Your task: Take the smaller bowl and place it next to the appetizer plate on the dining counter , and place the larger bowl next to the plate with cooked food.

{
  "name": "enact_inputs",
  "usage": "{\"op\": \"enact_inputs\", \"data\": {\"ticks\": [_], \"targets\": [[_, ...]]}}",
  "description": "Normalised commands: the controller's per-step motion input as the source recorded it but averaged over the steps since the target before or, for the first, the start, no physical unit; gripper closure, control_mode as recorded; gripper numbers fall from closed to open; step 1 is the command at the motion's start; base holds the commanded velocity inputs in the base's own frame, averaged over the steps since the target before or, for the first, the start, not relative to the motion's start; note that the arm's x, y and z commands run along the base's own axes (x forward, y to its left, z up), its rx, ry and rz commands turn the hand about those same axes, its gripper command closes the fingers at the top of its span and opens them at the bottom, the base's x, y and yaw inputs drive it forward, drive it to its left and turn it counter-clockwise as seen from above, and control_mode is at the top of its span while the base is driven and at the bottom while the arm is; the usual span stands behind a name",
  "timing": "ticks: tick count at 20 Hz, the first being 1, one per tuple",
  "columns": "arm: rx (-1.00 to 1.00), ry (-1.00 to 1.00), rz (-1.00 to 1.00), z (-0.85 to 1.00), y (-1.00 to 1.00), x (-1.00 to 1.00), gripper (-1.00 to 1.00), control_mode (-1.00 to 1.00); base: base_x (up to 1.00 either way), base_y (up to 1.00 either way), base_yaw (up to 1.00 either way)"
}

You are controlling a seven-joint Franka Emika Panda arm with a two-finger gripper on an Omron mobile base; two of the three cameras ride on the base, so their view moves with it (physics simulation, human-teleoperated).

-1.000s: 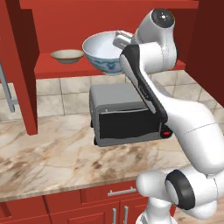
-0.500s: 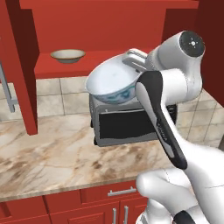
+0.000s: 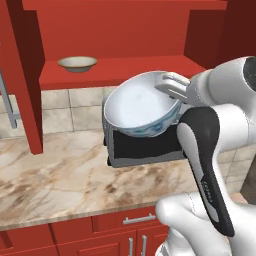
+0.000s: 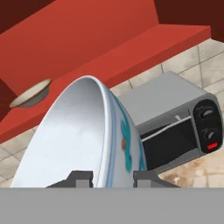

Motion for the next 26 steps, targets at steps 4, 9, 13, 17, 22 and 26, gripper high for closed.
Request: {"op": "enact_inputs", "data": {"ticks": [4,9,13,17,22,26], "targets": [[0.00,0.00,0.03,0.00,-0.13,-0.38,1.00,-1.00,0.00,0.00,0.00],[0.00,0.00,0.00,0.00,0.00,0.00,1.00,1.00,-0.79,0.03,0.18],[0.00,0.00,0.00,0.00,0.00,0.00,1.00,1.00,-0.77,0.26,0.33],[0.00,0.00,0.00,0.00,0.00,0.00,1.00,1.00,-0.31,0.49,0.38],[0.00,0.00,0.00,0.00,0.00,0.00,1.00,1.00,-0.04,0.60,0.45],[0.00,0.00,0.00,0.00,0.00,0.00,1.00,1.00,0.00,0.69,0.50]]}}
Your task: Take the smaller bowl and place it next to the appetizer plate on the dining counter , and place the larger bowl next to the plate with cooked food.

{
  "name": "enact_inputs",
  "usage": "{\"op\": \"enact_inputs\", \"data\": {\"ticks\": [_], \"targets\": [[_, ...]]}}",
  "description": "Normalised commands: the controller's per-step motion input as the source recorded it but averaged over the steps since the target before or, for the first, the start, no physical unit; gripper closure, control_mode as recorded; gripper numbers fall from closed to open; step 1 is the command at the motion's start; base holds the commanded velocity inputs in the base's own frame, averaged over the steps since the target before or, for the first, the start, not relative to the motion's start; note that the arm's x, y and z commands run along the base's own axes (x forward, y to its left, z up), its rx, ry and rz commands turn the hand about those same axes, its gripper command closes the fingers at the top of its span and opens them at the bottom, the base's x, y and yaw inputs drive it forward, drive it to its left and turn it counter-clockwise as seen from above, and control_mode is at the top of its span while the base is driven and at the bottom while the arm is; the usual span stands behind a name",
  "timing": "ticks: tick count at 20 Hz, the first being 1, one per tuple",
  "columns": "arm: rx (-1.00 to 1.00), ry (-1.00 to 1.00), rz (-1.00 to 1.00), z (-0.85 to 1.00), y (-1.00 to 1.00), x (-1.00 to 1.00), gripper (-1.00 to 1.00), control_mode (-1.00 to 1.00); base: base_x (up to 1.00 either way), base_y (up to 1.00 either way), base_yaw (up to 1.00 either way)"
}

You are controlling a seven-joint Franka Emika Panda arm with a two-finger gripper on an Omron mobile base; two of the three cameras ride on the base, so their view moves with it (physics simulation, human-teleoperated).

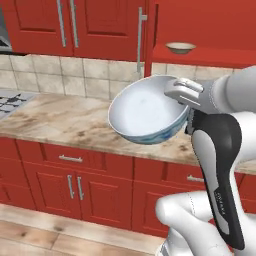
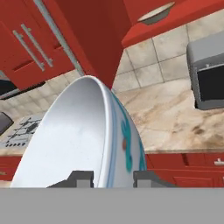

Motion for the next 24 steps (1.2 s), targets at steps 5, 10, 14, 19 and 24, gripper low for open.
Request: {"op": "enact_inputs", "data": {"ticks": [5,10,14,19,24], "targets": [[0.00,0.00,0.00,0.00,0.00,0.00,1.00,1.00,0.00,0.76,0.50],[0.00,0.00,0.00,0.00,0.00,0.00,1.00,1.00,0.00,0.70,0.54],[0.00,0.00,0.00,0.00,0.00,0.00,1.00,1.00,0.00,0.72,0.52],[0.00,0.00,0.00,0.00,0.00,0.00,1.00,1.00,0.01,0.67,0.51],[0.00,0.00,0.00,0.00,0.00,0.00,1.00,1.00,0.19,0.69,0.47]]}}
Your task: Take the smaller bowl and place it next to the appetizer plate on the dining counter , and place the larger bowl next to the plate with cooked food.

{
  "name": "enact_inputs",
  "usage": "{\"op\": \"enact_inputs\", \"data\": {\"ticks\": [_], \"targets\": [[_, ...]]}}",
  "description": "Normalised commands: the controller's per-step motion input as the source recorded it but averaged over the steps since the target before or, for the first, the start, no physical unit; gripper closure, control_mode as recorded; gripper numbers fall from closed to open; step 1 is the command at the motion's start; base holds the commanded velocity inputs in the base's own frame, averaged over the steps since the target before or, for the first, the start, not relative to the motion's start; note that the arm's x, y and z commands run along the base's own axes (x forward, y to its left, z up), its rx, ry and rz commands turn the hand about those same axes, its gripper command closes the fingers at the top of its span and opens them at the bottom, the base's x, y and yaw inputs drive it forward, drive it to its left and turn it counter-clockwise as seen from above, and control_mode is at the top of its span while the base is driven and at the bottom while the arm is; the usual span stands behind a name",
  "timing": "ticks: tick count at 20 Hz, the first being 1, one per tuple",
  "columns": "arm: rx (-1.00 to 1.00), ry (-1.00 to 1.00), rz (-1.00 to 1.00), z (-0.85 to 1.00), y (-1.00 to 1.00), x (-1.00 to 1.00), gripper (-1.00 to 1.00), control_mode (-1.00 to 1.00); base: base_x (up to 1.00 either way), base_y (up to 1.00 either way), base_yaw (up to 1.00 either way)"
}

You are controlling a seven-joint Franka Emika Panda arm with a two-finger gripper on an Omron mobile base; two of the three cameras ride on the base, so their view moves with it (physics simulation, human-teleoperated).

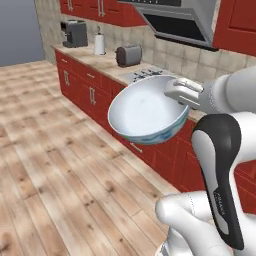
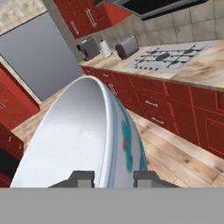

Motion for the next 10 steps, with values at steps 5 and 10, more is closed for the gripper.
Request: {"op": "enact_inputs", "data": {"ticks": [5,10], "targets": [[0.00,0.00,0.00,0.00,0.00,0.00,1.00,1.00,0.35,0.73,0.46],[0.00,0.00,0.00,0.00,0.00,0.00,1.00,1.00,0.14,0.82,0.42]]}}
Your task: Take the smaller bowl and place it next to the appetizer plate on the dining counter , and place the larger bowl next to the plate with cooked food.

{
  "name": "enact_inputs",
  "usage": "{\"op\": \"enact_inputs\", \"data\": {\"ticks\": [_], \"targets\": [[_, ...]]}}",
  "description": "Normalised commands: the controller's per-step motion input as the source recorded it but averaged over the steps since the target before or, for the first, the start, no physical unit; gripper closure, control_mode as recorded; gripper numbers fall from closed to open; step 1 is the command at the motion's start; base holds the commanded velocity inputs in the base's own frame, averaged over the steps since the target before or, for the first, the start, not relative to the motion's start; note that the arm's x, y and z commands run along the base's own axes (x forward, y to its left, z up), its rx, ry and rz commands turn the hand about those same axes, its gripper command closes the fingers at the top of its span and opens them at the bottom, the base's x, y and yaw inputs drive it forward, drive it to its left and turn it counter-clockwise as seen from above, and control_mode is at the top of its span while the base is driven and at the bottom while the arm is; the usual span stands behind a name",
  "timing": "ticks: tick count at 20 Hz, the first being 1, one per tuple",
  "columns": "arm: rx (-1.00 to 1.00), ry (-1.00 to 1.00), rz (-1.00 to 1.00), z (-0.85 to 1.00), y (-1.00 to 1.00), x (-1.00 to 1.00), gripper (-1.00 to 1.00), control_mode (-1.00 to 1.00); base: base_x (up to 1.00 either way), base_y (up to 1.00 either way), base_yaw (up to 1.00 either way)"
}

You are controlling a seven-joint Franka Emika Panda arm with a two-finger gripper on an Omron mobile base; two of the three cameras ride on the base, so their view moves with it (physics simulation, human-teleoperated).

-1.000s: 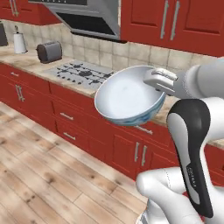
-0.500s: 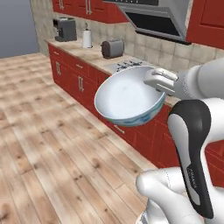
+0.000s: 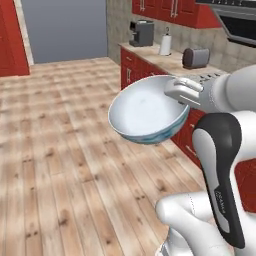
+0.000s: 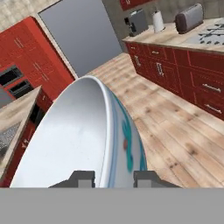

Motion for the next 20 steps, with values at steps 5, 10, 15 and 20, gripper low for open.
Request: {"op": "enact_inputs", "data": {"ticks": [5,10,15,20], "targets": [[0.00,0.00,0.00,0.00,0.00,0.00,1.00,1.00,0.00,0.76,0.40],[0.00,0.00,0.00,0.00,0.00,0.00,1.00,1.00,0.00,0.49,0.35],[0.00,0.00,0.00,0.00,0.00,0.00,1.00,1.00,-0.05,0.50,0.35],[0.00,0.00,0.00,0.00,0.00,0.00,1.00,1.00,-0.22,0.55,0.35]]}}
